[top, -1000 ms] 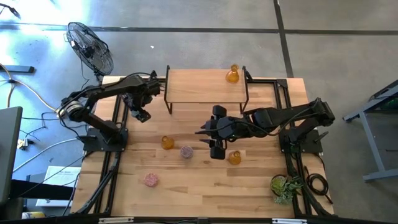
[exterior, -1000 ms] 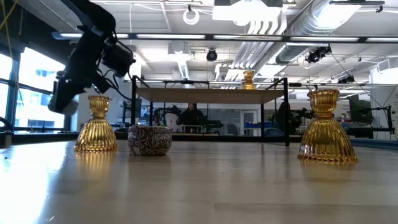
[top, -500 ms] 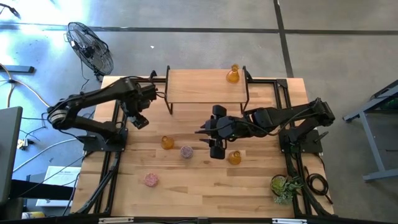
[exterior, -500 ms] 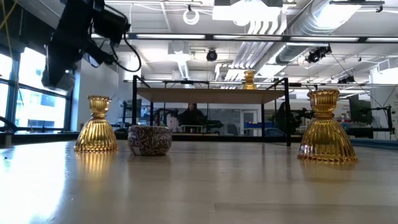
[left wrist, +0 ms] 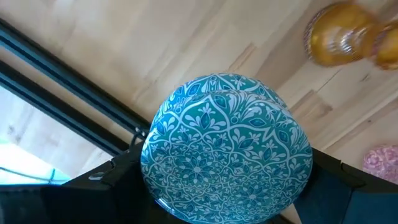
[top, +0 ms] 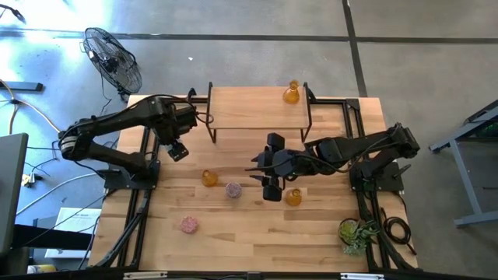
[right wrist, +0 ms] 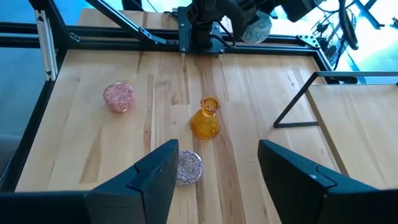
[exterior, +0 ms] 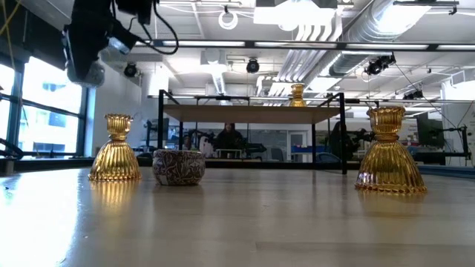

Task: Pick & Place candle stick holders
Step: Put the blue patterned candle on the shelf

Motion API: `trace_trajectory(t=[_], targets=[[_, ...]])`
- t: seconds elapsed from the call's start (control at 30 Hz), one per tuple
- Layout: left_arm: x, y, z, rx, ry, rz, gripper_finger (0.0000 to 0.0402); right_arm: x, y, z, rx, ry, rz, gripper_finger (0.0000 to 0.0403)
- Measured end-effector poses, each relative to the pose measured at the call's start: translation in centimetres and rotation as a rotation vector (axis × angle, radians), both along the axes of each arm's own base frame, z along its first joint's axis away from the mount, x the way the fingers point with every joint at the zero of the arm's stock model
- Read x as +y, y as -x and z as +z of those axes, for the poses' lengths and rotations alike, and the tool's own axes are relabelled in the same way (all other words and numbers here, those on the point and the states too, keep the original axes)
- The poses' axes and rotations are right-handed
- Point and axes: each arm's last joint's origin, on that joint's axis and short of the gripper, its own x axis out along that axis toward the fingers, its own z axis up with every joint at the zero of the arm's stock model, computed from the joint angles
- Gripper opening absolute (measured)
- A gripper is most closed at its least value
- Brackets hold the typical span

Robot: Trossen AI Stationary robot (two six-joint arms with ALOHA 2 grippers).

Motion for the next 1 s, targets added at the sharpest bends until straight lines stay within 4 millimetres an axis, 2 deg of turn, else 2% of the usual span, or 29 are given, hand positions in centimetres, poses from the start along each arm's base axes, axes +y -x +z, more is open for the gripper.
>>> trace_trajectory(t=[0.53,0.8,1.0], targets=[[-1.8,-0.9,6.1,-0.238,-0.079,-0.080,0.0292,3.4,1.2,0.1,-0.024,0.064,0.011,0.0217],[-1.6,-1.1,7.3,-0.307,-0.104,-0.096,0.0292,4.6,1.7,0.1,-0.041,0.108,-0.007,0.0217],[-1.2,-2.7,7.5,-0.396,-0.152,-0.185,0.0292,4.8,1.8,0.1,-0.044,0.111,-0.009,0.0217]])
